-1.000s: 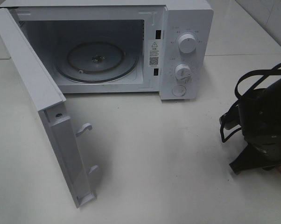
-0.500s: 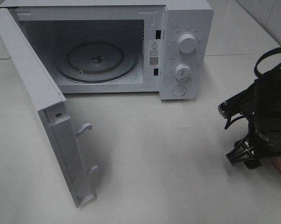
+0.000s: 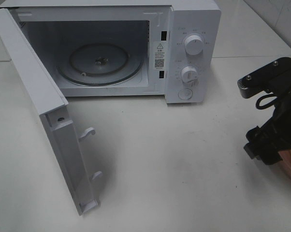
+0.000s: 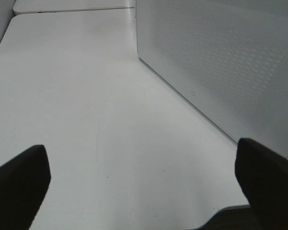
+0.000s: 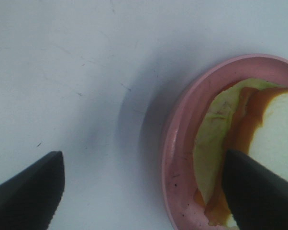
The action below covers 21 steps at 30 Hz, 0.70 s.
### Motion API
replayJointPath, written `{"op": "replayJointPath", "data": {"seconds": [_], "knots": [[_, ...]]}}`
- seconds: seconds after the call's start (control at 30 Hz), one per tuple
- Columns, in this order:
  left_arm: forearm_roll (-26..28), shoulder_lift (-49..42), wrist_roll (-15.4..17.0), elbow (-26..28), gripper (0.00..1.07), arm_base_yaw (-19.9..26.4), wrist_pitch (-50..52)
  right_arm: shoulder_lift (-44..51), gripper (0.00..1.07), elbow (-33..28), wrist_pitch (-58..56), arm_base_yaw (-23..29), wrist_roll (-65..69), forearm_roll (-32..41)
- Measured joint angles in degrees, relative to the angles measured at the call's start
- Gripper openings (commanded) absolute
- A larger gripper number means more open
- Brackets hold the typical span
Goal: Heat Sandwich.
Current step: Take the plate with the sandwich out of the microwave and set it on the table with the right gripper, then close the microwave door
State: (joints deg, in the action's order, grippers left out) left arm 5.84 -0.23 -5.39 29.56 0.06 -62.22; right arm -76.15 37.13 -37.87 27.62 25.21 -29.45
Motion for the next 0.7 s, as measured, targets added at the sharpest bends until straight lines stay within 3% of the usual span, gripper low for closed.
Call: {"op": "replayJointPath", "data": {"seconds": [0.27, 0.7], "knots": [[0.0, 0.0, 0.0, 0.0, 0.98, 0.0, 0.0, 13.9, 0.79, -0.1, -2.2, 0.0, -11.5, 12.9], [0.0, 0.0, 0.0, 0.0, 0.98, 0.0, 0.0, 33.5, 0.78, -0.1, -13.4, 0.0, -14.7, 16.6]]}}
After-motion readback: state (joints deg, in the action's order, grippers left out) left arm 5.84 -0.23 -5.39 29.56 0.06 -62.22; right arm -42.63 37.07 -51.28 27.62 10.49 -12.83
